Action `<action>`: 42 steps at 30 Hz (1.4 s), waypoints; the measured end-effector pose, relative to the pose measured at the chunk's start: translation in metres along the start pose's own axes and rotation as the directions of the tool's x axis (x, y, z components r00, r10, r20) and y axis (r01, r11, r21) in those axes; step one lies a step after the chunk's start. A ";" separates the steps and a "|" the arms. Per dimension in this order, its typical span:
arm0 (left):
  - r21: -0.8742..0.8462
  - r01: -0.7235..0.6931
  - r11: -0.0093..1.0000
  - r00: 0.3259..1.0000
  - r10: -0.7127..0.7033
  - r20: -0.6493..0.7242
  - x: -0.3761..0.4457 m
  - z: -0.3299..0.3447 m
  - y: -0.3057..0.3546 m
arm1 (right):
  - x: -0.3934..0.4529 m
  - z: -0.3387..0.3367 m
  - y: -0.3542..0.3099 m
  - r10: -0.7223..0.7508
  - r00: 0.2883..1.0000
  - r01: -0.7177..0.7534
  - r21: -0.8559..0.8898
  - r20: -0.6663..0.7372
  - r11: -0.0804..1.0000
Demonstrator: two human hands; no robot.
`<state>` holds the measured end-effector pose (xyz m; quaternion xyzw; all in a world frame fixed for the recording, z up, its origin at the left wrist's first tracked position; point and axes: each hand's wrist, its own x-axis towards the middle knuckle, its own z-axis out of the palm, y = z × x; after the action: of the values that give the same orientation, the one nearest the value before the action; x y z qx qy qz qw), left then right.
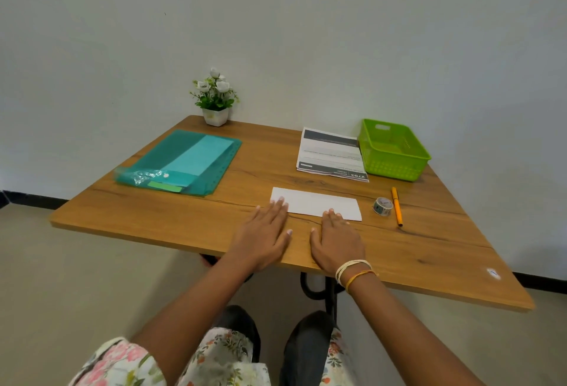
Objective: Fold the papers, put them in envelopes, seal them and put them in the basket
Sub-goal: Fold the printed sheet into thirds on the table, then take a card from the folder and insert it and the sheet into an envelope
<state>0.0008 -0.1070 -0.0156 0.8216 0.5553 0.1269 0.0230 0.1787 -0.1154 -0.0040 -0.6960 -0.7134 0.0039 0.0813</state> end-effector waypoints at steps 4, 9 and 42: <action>-0.054 -0.047 0.997 0.994 0.052 0.092 0.018 0.006 0.019 | 0.002 0.001 -0.014 -0.105 0.994 0.105 0.014 0.004 0.994; -0.060 -0.033 0.998 0.996 0.037 0.078 0.021 0.008 0.016 | 0.001 0.002 0.002 -0.064 0.998 0.064 0.054 -0.005 0.996; -0.164 0.113 0.980 0.992 -0.119 -0.029 0.022 -0.012 -0.033 | 0.038 0.008 0.012 -0.064 0.991 0.077 0.114 -0.114 0.991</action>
<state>-0.0246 -0.0754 -0.0057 0.7806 0.5904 0.1860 0.0863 0.1893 -0.0765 -0.0092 -0.6634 -0.7306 0.0047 0.1615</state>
